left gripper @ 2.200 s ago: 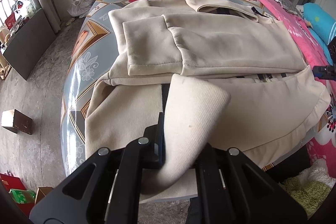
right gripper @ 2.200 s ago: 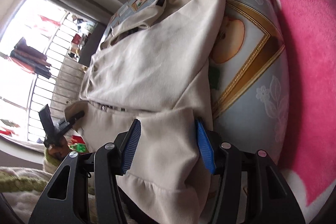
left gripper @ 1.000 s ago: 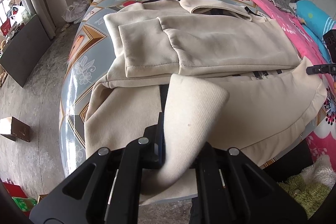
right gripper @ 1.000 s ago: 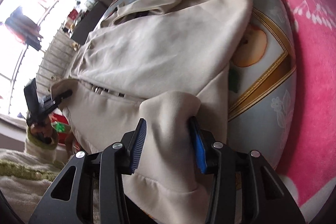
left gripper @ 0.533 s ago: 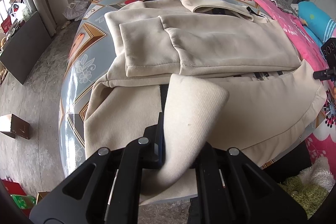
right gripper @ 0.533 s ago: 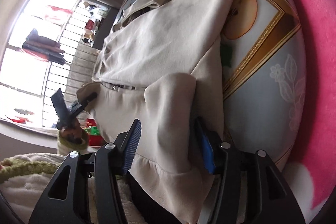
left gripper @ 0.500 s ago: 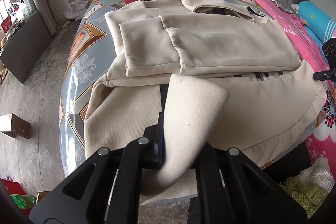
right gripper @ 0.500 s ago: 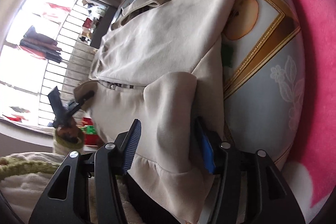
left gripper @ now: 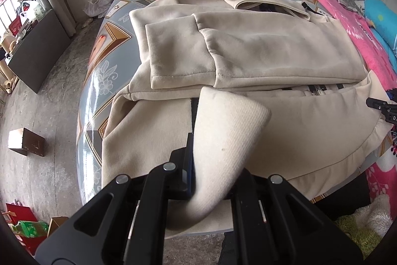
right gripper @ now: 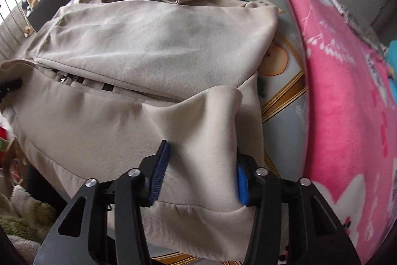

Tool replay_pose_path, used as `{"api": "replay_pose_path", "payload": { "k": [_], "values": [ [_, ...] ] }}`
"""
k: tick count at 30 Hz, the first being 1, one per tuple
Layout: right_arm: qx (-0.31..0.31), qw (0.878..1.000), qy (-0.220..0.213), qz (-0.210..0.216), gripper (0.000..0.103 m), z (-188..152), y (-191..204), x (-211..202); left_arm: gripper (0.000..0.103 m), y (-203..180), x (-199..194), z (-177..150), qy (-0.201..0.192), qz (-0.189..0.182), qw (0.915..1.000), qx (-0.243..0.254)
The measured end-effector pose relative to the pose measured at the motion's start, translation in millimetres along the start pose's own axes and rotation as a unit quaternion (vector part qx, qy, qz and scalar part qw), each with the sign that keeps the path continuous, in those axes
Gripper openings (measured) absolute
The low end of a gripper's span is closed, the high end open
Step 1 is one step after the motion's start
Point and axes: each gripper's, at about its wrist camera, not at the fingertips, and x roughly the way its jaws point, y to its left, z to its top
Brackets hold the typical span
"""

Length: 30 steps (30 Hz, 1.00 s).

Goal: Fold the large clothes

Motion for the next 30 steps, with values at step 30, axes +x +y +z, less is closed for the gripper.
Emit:
{"api": "replay_pose_path", "payload": {
  "k": [30],
  "values": [
    [-0.009,0.996,-0.034,-0.079,0.026,-3.9,11.7,-2.8,0.008,-5.9,1.9,2.1,0.009,0.018,0.9998,0.007]
  ]
}}
